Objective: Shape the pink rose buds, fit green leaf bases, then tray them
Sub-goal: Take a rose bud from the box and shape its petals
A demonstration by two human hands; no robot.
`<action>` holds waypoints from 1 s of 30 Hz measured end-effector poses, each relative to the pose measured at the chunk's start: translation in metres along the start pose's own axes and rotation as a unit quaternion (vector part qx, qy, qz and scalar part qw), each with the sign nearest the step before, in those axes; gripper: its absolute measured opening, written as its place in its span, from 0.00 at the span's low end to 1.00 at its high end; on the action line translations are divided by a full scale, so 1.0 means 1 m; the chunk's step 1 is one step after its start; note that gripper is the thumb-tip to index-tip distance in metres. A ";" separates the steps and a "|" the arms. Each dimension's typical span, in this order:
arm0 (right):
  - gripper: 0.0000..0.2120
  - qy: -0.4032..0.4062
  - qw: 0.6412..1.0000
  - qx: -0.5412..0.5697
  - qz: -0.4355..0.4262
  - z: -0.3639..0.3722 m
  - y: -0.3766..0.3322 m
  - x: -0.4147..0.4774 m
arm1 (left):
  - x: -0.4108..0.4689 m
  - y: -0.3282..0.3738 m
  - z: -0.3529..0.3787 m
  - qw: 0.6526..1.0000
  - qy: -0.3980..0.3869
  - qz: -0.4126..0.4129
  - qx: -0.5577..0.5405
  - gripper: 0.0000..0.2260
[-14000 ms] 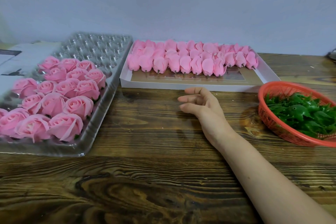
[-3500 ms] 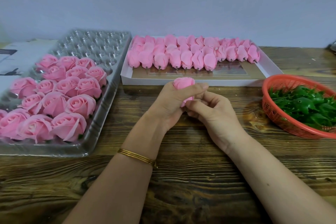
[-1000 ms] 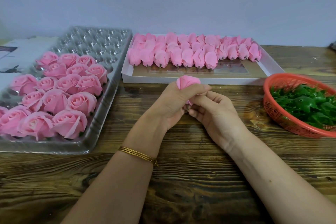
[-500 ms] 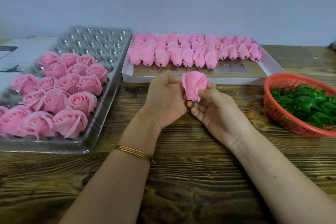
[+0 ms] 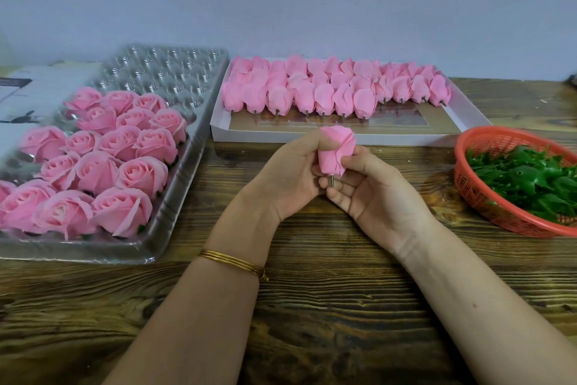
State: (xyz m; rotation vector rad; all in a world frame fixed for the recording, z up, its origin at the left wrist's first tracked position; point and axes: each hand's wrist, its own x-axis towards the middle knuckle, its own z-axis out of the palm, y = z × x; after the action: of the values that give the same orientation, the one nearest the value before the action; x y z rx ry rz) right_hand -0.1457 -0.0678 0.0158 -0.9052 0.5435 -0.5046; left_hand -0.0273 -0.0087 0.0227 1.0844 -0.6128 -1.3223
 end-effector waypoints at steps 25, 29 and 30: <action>0.12 0.150 0.965 -0.161 -0.142 -0.005 0.005 0.000 | 0.020 -0.015 -0.007 0.991 0.105 0.077 -0.032 0.07; 0.16 0.147 0.961 -0.194 -0.130 -0.007 0.009 0.003 | 0.018 -0.013 -0.007 0.990 0.113 0.088 -0.005 0.07; 0.17 0.142 0.959 -0.207 -0.130 -0.007 0.010 0.003 | 0.018 -0.013 -0.006 0.990 0.111 0.091 0.001 0.07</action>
State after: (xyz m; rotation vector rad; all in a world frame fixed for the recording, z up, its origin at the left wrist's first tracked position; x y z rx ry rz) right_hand -0.1460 -0.0683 0.0030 -1.3250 0.8160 -0.7840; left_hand -0.0242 -0.0226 0.0046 1.1311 -0.5325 -1.0286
